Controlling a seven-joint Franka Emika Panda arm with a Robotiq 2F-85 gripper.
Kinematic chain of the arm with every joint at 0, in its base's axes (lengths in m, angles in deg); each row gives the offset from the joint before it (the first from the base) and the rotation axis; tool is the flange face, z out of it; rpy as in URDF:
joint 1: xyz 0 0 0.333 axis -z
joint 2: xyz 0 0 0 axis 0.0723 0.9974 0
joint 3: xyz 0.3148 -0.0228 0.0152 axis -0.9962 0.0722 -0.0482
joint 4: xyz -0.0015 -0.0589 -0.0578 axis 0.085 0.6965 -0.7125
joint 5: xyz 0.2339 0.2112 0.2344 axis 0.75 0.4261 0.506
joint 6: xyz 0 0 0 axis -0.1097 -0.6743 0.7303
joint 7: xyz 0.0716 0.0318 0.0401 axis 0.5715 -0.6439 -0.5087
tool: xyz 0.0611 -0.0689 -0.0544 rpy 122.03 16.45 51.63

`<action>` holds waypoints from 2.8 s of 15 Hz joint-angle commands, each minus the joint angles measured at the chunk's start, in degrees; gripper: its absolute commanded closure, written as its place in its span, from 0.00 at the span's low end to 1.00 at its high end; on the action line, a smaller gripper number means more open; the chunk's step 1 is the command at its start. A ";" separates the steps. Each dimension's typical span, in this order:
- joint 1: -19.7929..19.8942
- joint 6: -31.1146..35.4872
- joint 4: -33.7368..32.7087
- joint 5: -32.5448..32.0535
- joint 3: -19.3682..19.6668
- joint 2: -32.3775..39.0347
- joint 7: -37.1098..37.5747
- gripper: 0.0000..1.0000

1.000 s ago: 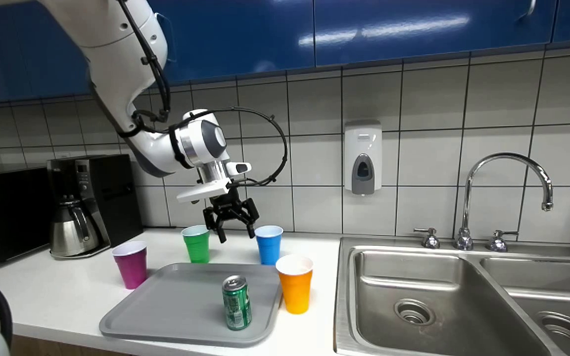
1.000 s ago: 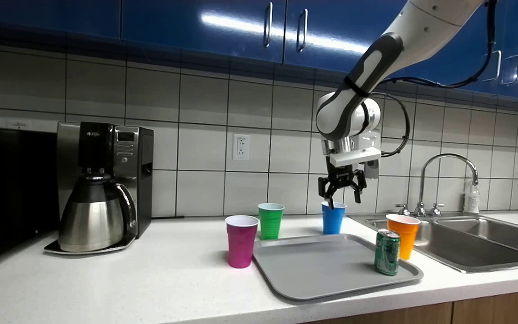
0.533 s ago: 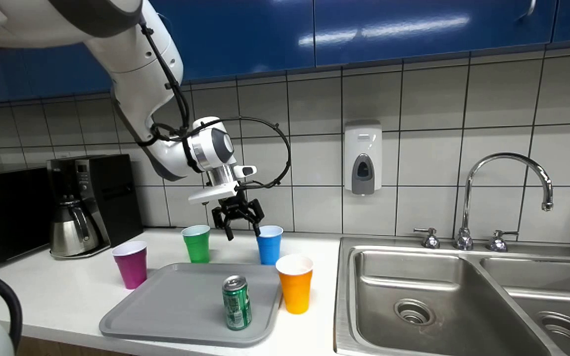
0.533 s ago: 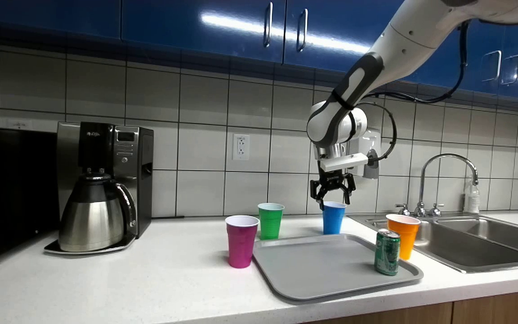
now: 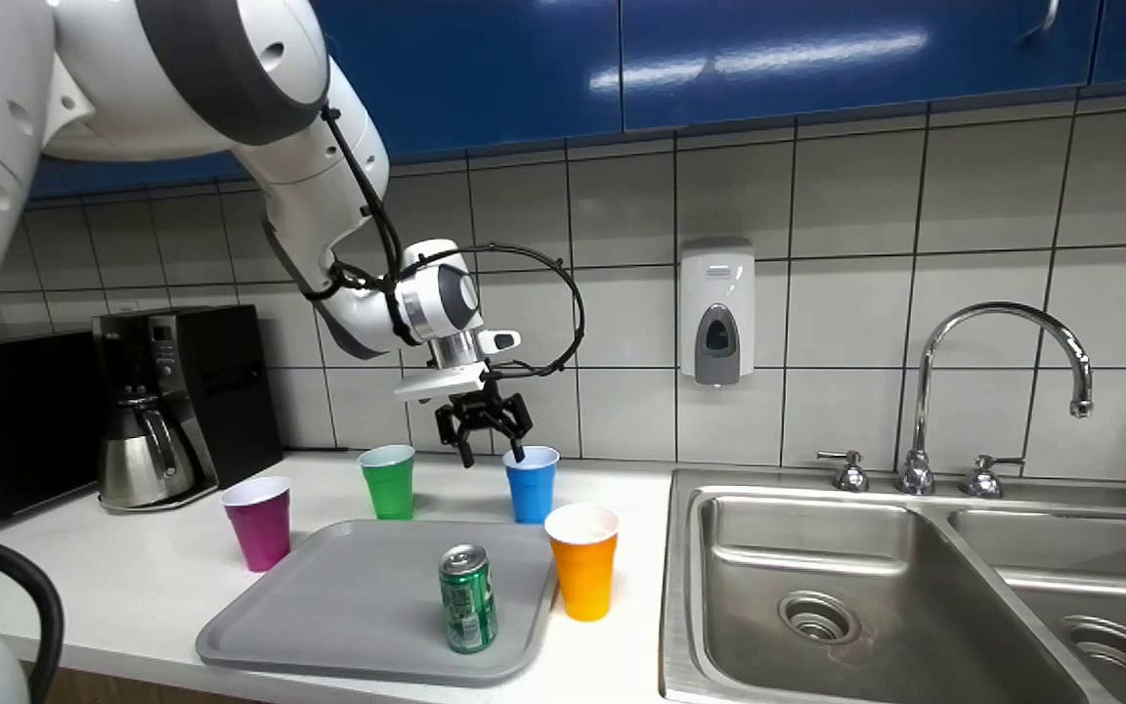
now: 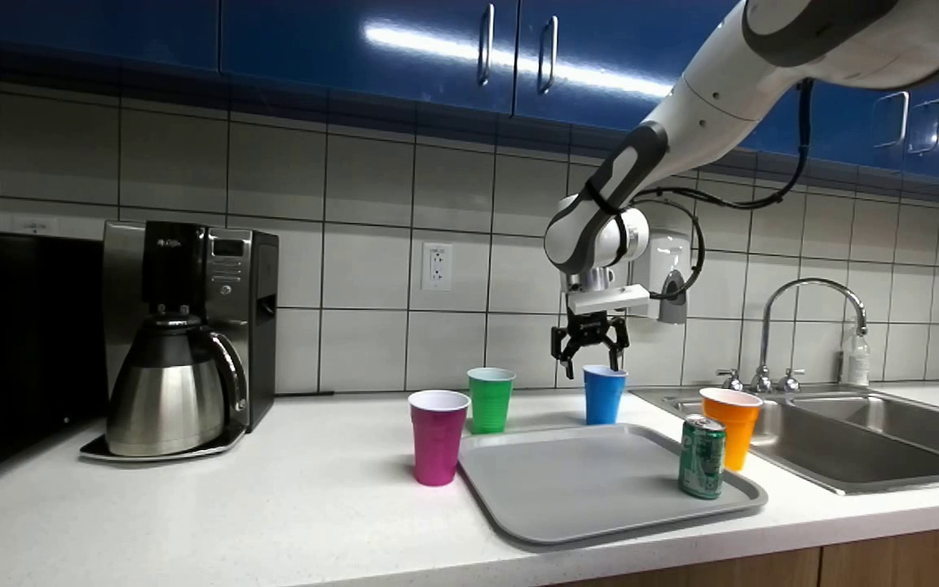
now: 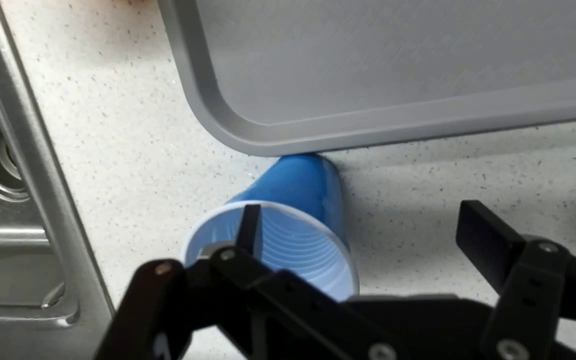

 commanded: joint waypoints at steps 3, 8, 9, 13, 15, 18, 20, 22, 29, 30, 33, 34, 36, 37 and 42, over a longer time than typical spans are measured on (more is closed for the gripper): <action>-0.97 -3.52 -8.90 2.45 1.33 5.18 -2.39 0.00; -1.06 -4.76 -13.26 3.19 1.78 8.55 -2.36 0.00; -1.07 -5.12 -13.86 3.35 1.90 9.12 -2.38 0.00; -0.91 -5.96 -15.60 4.07 2.08 10.74 -2.56 0.00; -0.84 -6.33 -16.49 4.35 2.20 11.35 -2.60 0.26; -0.83 -6.81 -17.14 4.38 2.47 11.76 -2.51 0.51; -0.86 -7.11 -17.27 4.38 2.59 11.78 -2.43 0.67; -0.91 -7.25 -17.24 4.26 2.70 11.81 -2.34 0.80; -0.57 -8.00 -17.09 4.39 2.82 11.20 -3.01 0.99; -0.50 -7.95 -17.09 4.36 2.88 10.93 -3.21 0.99; 0.03 -7.86 -16.61 5.07 2.62 9.77 -4.43 0.99; 0.16 -8.10 -16.47 5.43 2.51 9.33 -4.95 0.99; 0.06 -7.03 -14.89 5.27 2.68 8.04 -5.53 0.99; 0.06 -6.37 -13.74 5.08 2.70 7.13 -5.83 0.99; -0.12 -4.13 -9.46 4.61 2.68 3.41 -6.74 0.99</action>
